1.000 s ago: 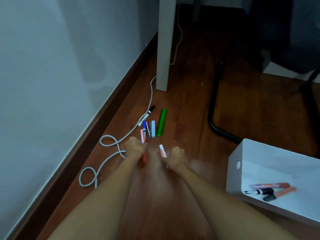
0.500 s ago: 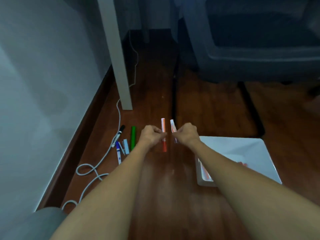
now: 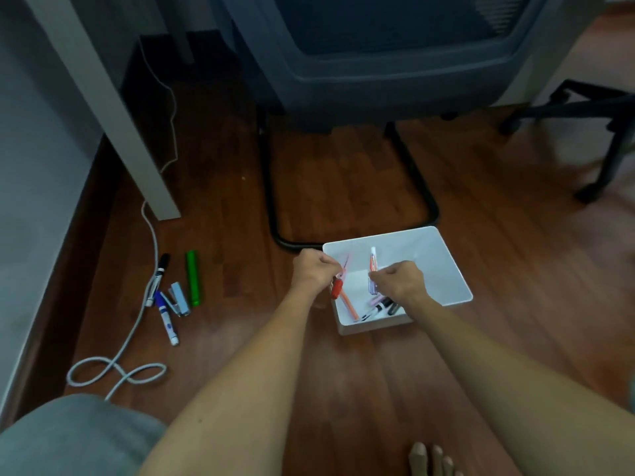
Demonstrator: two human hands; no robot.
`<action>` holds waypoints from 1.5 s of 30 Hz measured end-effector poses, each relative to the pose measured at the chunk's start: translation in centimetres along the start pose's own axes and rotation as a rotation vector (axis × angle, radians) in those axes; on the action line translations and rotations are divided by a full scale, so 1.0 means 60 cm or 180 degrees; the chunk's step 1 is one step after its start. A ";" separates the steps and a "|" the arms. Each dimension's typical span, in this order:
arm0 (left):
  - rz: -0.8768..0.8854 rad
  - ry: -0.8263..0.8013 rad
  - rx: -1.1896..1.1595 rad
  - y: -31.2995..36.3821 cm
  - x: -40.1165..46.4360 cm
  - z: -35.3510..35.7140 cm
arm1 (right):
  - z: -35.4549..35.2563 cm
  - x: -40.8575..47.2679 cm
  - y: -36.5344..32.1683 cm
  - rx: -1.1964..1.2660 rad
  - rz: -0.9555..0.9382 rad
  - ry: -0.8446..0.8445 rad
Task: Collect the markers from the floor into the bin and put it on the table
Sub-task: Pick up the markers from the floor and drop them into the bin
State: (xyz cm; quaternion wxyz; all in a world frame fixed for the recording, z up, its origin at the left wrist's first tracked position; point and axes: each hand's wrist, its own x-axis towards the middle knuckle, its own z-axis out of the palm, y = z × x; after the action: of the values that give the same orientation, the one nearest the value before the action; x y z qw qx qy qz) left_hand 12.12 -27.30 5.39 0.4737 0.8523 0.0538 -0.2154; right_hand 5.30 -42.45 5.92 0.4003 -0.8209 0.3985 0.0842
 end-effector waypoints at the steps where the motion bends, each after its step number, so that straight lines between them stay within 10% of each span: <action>1: 0.0020 0.0000 0.0039 0.003 -0.002 0.001 | -0.003 -0.002 0.004 0.0016 0.0004 -0.0007; 16: -0.0169 0.0523 -0.0150 0.000 0.014 -0.101 | 0.036 -0.011 -0.099 0.0456 -0.0543 -0.0077; 30: -0.1112 0.2030 -0.0550 -0.234 0.033 -0.346 | 0.350 -0.042 -0.260 0.0482 -0.1211 -0.1120; 45: -0.1800 0.2258 -0.0637 -0.430 0.066 -0.314 | 0.580 -0.041 -0.257 -0.0069 -0.1281 -0.1175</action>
State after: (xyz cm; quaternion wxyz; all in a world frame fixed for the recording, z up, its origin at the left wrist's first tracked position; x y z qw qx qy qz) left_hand 14.04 1.98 -7.85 0.4286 0.7753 0.4633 -0.0250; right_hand 21.06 -10.20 -7.00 0.4661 -0.8585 0.1468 0.1554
